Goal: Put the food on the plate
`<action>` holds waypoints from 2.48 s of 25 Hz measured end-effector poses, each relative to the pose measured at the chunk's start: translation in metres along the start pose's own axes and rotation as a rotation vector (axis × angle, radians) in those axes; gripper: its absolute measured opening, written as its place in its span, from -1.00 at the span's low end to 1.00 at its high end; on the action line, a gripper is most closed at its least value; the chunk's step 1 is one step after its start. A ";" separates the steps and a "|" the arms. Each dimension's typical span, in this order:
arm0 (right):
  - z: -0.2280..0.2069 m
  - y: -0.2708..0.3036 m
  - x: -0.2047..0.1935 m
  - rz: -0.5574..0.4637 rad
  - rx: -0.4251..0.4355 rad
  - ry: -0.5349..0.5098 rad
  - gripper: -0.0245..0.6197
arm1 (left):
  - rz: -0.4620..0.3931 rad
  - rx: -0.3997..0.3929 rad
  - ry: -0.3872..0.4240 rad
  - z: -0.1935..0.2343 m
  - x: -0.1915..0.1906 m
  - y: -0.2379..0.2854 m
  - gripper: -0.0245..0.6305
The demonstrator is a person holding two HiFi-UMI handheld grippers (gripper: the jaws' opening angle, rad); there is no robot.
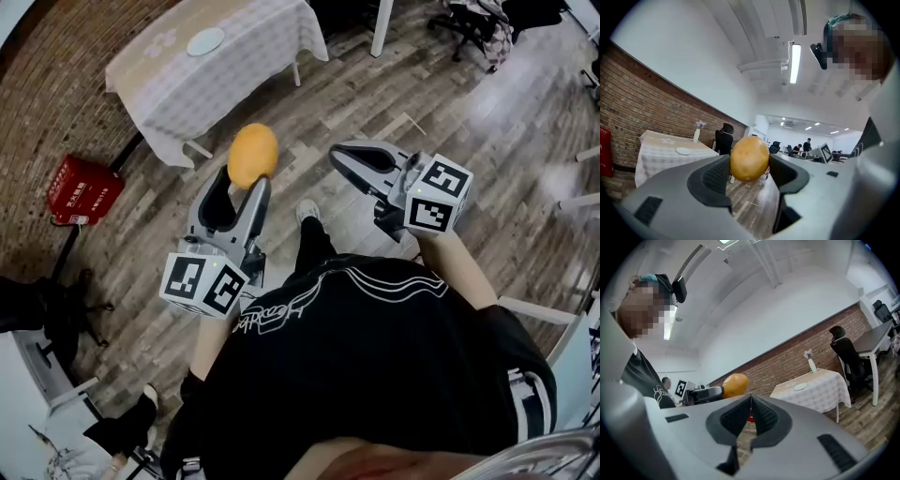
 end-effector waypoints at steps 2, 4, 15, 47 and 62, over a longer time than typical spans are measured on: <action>-0.008 0.004 0.003 0.003 -0.001 -0.004 -0.93 | -0.002 0.004 -0.003 0.005 0.001 0.007 -0.12; -0.020 0.010 0.009 0.002 0.000 -0.004 -0.93 | -0.002 0.007 -0.006 0.012 0.005 0.019 -0.12; -0.120 0.069 0.057 0.000 -0.017 0.007 -0.93 | 0.005 0.009 -0.025 0.083 0.042 0.117 -0.12; -0.344 0.211 0.130 0.056 0.040 0.053 -0.93 | -0.011 0.091 -0.045 0.233 0.104 0.319 -0.12; -0.464 0.265 0.160 0.096 0.132 0.102 -0.93 | 0.016 0.227 -0.045 0.284 0.117 0.412 -0.12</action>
Point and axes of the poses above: the fingertips, and each gripper's own axes: y forward along the fingers, z to its left, x out of its top, the point moved 10 cm from there along -y, backward along the fingers, and after that the axes turned 15 degrees about x, right-handed, at the moved point
